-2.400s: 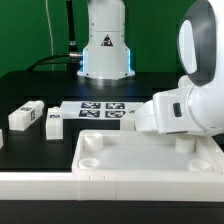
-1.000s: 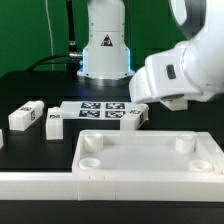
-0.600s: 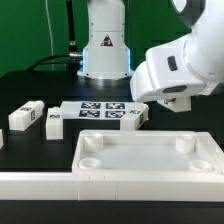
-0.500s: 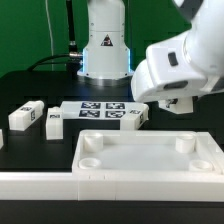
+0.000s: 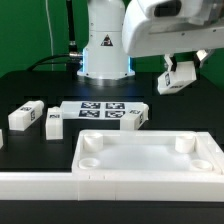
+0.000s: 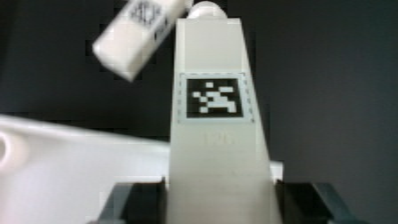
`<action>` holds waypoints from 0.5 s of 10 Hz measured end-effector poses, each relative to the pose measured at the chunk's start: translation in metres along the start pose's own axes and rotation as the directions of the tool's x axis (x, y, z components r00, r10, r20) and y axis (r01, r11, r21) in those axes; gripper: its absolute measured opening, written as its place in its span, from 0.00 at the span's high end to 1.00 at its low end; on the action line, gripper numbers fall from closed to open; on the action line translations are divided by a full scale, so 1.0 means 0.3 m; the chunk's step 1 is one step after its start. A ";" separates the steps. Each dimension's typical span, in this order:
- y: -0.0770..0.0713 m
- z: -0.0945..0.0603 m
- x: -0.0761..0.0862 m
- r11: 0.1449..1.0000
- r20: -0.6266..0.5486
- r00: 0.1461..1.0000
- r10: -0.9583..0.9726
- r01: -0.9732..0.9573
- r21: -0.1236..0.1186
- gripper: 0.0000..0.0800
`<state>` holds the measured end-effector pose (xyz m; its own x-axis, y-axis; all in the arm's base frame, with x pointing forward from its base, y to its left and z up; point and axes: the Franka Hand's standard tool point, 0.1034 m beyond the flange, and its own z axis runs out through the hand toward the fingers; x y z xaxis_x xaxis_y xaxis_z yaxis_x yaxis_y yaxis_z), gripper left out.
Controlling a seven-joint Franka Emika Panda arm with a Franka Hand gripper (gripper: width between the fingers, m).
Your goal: Assemble desk
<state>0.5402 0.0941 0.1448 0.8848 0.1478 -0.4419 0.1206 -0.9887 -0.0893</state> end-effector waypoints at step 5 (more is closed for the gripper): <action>0.017 -0.055 0.054 1.000 -0.297 0.955 -0.013 0.012 -0.005 0.64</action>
Offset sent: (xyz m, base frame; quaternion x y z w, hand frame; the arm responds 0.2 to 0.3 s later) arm 0.0000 0.0000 0.0000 0.0000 0.1296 0.0000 0.9916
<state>0.5626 0.0911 0.1518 0.9768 0.1462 -0.1562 0.1334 -0.9870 -0.0896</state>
